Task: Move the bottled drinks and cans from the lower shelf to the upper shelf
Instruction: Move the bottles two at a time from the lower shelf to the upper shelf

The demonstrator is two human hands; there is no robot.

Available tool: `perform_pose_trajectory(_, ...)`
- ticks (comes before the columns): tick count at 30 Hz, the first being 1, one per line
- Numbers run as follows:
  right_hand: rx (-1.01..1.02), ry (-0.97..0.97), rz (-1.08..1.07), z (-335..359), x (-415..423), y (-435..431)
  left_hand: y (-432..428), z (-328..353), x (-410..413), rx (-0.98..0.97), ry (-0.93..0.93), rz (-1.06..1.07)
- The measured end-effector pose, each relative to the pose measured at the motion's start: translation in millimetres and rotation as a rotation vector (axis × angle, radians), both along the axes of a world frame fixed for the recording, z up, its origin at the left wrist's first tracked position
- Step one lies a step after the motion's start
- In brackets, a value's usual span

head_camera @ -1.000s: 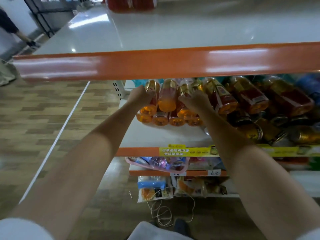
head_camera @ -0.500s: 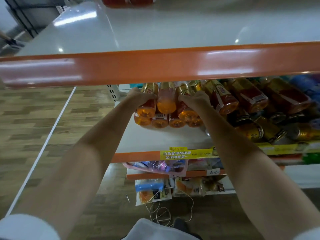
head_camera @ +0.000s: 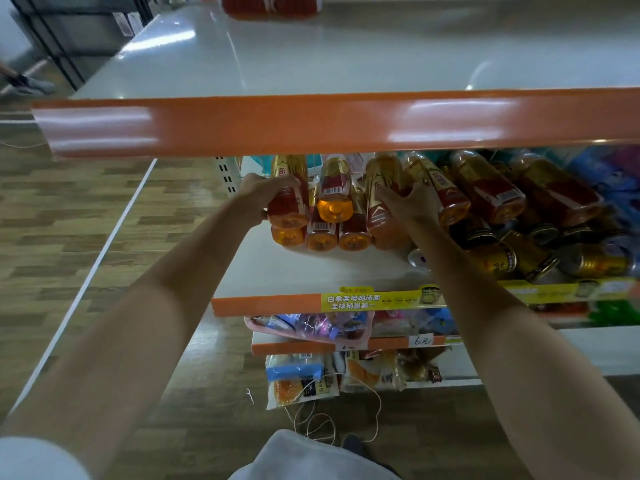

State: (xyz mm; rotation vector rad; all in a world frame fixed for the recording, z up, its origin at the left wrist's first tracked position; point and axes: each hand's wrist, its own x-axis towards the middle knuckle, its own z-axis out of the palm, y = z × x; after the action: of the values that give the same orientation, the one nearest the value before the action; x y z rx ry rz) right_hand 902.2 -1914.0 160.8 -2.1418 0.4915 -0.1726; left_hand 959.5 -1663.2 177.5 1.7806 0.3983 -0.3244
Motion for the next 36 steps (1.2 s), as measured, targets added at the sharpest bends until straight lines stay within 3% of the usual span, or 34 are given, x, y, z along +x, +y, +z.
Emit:
perform_pose_trajectory(5,0.239,-0.116,-0.011,-16,-35,6,14,0,-30,-0.160,-0.102,-0.084)
perform_pose_trajectory(9,0.229,-0.133,0.077,-25,-57,20,26,-18,-54,-0.239,-0.212,-0.134)
perform_pose_trajectory(20,0.216,-0.121,0.234,-48,-68,85,55,-69,-94,0.024,-0.286,-0.151)
perform_pose_trajectory(27,0.218,-0.116,0.304,-64,-62,107,68,-82,-97,-0.016,-0.389,-0.165)
perform_pose_trajectory(36,0.275,-0.156,0.336,-80,-57,110,47,-97,-92,-0.122,-0.362,-0.087)
